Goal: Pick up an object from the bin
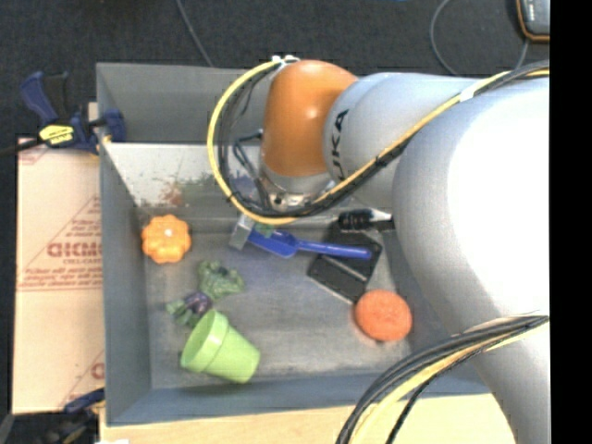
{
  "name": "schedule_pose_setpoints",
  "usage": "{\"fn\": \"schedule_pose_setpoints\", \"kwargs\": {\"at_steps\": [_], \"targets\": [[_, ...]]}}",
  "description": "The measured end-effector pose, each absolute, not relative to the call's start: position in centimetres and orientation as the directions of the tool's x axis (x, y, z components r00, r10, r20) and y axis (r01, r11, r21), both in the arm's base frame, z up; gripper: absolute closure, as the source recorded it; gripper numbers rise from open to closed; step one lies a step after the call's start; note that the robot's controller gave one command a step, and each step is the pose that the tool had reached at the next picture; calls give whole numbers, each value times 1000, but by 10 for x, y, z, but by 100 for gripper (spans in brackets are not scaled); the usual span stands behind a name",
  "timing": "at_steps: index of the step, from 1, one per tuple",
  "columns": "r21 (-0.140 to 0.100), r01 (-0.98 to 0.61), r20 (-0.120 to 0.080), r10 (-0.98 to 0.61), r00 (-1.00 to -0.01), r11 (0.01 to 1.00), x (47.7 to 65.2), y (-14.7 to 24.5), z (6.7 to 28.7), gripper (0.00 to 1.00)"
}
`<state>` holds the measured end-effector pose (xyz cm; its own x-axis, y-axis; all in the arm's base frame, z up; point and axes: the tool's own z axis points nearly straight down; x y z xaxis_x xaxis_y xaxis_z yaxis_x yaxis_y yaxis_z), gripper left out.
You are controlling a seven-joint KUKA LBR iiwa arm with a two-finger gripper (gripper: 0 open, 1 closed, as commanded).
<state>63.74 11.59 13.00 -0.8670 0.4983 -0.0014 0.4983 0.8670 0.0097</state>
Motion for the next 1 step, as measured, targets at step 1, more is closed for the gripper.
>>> {"fn": "schedule_pose_setpoints", "kwargs": {"at_steps": [1], "targets": [[11, 497, -4, 497, -868, 868, 638, 116, 168, 100]]}}
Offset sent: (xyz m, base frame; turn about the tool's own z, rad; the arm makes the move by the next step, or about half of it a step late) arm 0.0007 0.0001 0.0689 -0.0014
